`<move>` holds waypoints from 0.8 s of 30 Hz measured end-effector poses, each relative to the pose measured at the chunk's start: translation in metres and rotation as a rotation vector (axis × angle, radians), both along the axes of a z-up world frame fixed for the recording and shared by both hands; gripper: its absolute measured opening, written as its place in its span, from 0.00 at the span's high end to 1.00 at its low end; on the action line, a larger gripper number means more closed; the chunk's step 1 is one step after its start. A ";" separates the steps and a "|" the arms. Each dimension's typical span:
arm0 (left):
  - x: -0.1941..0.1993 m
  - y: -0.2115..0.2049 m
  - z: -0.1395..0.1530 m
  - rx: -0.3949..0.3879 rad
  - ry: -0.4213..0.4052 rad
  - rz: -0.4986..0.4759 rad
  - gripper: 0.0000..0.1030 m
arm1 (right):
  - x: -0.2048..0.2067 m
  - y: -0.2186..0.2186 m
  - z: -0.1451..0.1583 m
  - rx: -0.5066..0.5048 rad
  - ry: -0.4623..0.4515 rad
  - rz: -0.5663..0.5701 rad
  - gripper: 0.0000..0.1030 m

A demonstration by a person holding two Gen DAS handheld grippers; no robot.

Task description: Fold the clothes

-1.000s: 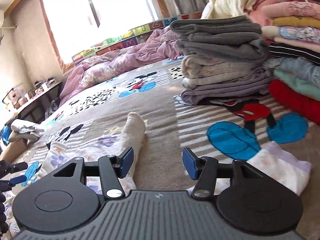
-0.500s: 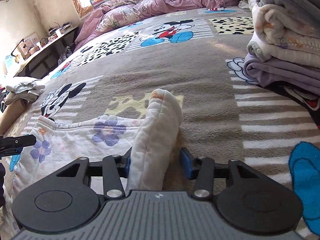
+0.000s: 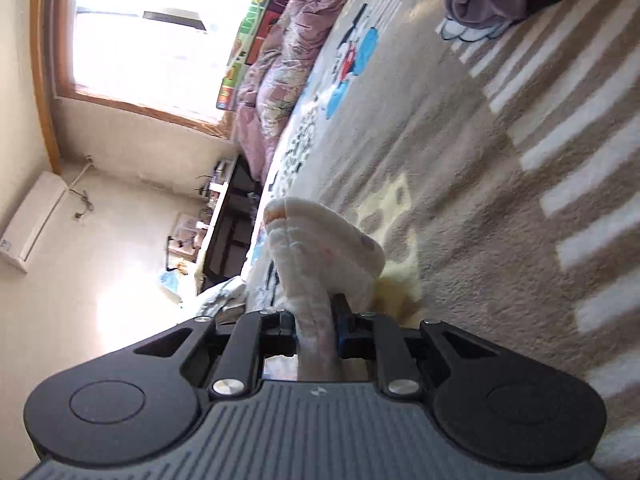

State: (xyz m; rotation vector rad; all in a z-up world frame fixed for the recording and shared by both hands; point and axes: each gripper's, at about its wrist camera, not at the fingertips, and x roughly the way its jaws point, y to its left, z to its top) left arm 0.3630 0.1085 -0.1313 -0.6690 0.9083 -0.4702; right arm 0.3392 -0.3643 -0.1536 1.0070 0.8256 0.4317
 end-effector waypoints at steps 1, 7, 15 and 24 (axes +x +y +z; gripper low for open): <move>0.001 -0.001 0.001 0.002 -0.003 -0.007 0.60 | 0.000 0.000 0.001 -0.040 0.014 -0.002 0.84; -0.005 -0.021 0.014 0.044 -0.114 -0.089 0.75 | -0.007 0.020 0.030 -0.297 -0.048 -0.003 0.65; -0.063 -0.073 0.048 0.091 -0.493 -0.508 0.91 | -0.005 0.013 0.018 -0.262 -0.051 -0.036 0.65; -0.073 -0.081 0.052 0.108 -0.578 -0.578 0.90 | -0.008 0.005 0.017 -0.227 -0.040 -0.071 0.65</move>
